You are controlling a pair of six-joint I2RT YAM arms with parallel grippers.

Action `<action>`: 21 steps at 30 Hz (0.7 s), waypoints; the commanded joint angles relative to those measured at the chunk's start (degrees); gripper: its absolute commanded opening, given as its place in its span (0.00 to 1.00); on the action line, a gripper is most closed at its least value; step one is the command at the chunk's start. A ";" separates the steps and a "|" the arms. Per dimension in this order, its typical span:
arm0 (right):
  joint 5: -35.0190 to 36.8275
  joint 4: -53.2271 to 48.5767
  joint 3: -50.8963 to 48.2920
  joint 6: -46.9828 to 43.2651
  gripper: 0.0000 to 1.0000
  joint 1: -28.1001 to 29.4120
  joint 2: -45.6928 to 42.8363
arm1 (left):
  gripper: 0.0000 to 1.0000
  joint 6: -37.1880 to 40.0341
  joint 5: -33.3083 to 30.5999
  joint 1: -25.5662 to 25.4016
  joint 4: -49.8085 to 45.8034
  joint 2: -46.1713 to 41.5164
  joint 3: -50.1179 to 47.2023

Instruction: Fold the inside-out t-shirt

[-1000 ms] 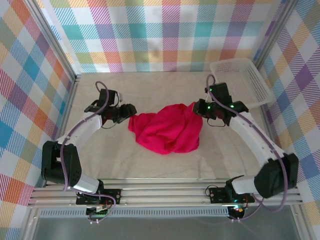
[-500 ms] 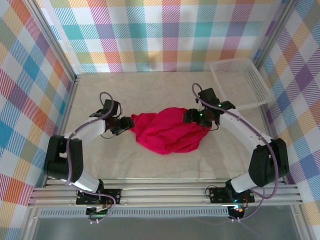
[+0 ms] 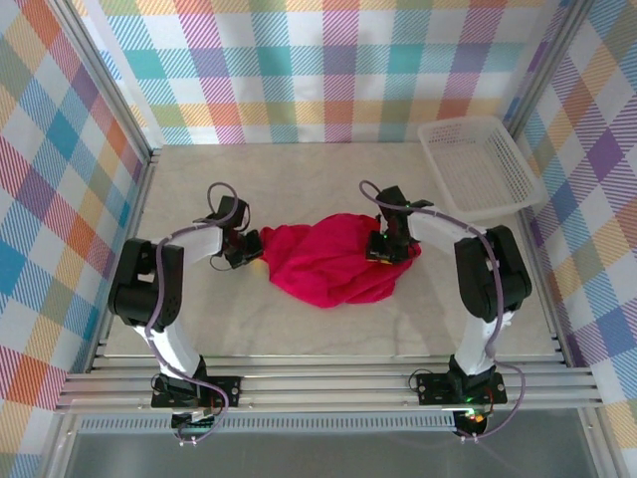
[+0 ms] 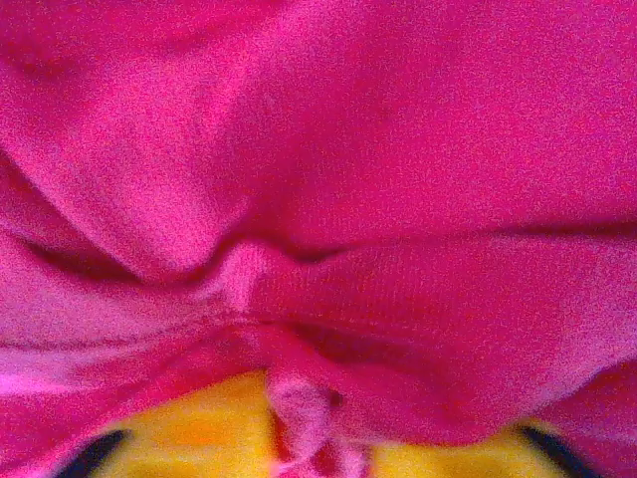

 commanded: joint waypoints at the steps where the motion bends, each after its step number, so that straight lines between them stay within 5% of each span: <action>1: 0.99 -2.77 8.44 -1.31 0.00 -0.37 -4.83 | 0.00 -0.19 -2.00 1.02 3.22 -1.45 6.53; 13: 2.68 -18.62 16.63 -4.97 0.00 -6.49 -30.43 | 0.00 -0.03 -6.56 14.32 -5.83 -20.53 11.09; 21: 2.64 -23.45 18.09 -6.56 0.00 -11.60 -35.92 | 0.00 1.87 -12.45 21.59 -11.12 -24.13 13.24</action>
